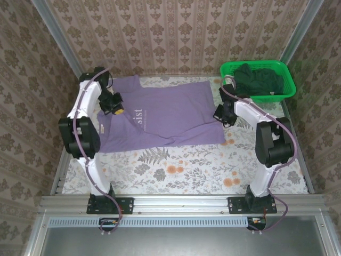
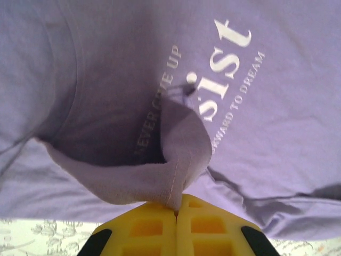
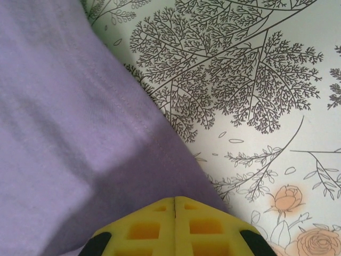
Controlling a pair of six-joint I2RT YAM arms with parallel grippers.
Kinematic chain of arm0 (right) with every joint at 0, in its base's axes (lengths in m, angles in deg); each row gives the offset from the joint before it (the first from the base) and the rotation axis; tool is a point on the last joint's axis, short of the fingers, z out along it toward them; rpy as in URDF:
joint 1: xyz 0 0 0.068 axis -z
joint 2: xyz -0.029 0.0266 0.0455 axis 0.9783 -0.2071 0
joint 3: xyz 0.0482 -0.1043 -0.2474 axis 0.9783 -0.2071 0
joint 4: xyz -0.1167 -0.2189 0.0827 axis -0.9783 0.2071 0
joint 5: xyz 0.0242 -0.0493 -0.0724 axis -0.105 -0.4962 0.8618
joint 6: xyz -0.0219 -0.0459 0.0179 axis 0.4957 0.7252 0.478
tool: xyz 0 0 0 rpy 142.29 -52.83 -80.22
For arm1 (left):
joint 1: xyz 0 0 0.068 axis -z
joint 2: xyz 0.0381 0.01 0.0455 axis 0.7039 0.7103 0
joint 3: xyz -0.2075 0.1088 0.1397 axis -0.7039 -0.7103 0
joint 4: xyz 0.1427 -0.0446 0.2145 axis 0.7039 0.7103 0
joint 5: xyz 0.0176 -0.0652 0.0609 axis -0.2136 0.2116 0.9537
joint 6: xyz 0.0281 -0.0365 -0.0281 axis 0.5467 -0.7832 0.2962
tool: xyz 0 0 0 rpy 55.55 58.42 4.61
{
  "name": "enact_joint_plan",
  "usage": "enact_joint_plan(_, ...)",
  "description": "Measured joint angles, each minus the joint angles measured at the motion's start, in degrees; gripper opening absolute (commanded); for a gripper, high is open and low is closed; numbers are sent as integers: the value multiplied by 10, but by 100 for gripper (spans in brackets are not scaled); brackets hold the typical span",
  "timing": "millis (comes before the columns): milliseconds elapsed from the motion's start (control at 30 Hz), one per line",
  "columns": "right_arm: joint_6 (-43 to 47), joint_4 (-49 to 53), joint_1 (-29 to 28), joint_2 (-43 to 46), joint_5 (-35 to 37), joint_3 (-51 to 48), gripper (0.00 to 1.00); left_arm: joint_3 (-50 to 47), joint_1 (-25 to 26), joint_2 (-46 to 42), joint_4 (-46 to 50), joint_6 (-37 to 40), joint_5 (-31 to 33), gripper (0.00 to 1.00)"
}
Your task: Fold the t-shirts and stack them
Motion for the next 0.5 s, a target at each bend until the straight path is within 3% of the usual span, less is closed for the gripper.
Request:
enact_joint_plan(233,2,6,3,-20,0,20,0,103,-3,77,5,9,31,0)
enact_joint_plan(267,3,7,3,-20,0,24,0,114,-4,81,3,10,37,9)
enact_joint_plan(333,7,8,3,-21,0,31,2,122,-4,81,-1,14,44,17)
enact_joint_plan(367,9,10,3,-21,0,34,5,128,-5,81,-1,17,49,28)
enact_joint_plan(400,11,10,3,-21,0,35,11,130,-5,81,-3,17,54,47)
enact_joint_plan(500,16,13,6,-21,0,35,34,133,-7,80,-7,19,76,60)
